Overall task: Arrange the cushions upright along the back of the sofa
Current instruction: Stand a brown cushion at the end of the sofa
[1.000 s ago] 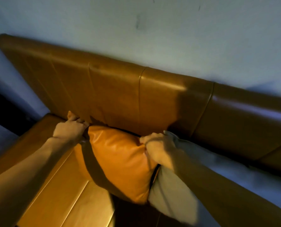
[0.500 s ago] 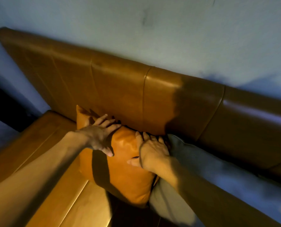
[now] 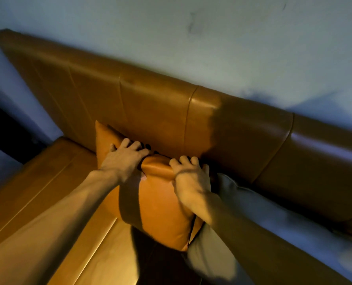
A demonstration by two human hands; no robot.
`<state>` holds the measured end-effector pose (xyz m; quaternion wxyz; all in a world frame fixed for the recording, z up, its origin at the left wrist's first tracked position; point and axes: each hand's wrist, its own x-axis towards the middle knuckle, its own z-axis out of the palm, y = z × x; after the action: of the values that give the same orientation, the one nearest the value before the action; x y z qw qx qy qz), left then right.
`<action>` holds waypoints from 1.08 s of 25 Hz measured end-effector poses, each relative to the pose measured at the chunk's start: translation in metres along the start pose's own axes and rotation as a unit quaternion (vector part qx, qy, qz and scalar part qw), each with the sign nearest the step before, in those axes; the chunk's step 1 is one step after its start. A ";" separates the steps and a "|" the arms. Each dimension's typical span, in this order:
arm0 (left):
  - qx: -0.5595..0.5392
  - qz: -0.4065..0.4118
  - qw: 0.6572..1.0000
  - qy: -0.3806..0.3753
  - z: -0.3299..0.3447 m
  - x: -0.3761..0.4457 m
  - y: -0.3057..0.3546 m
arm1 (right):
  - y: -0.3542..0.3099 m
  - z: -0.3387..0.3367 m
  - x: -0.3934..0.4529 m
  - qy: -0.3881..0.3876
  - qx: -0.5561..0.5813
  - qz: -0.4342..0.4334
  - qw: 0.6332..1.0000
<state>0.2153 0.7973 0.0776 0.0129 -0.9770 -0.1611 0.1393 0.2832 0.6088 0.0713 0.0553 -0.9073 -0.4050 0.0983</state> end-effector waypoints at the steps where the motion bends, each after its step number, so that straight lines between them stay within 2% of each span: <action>1: -0.003 -0.006 1.000 0.003 0.000 0.001 -0.001 | 0.000 0.001 0.003 0.004 -0.004 0.000 1.000; 3: -0.006 -0.010 1.000 -0.003 0.003 0.001 0.004 | -0.002 0.005 0.004 -0.003 -0.015 0.002 1.000; 7: -0.010 -0.002 0.999 0.036 0.019 -0.005 0.017 | 0.009 0.014 0.000 -0.033 -0.032 0.018 0.999; 9: -0.005 0.002 1.000 0.017 0.021 -0.005 0.019 | 0.010 0.014 0.001 -0.036 -0.049 0.018 0.998; 12: -0.039 -0.044 0.998 -0.010 0.020 -0.009 0.032 | 0.007 0.013 -0.006 -0.046 -0.065 0.015 0.997; 15: -0.078 -0.057 0.995 -0.031 0.011 -0.015 0.058 | 0.015 0.010 -0.024 0.011 -0.045 -0.024 0.999; 17: -0.082 -0.015 0.996 -0.039 0.002 -0.015 0.076 | 0.021 0.003 -0.038 0.059 -0.024 -0.072 0.995; 20: -0.089 0.066 0.994 -0.026 -0.017 -0.018 0.117 | 0.039 -0.015 -0.069 0.092 -0.001 -0.100 0.991; 24: -0.076 0.084 0.993 -0.034 -0.042 -0.035 0.178 | 0.092 -0.035 -0.132 0.127 0.028 -0.042 0.991; 27: -0.062 0.027 0.998 -0.007 -0.046 -0.057 0.210 | 0.145 -0.044 -0.193 0.085 0.009 -0.001 0.996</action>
<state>0.2416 0.5814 0.1226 -0.0531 -0.9789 -0.1427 0.1364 0.2721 0.3674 0.1136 0.0975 -0.9114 -0.3989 0.0243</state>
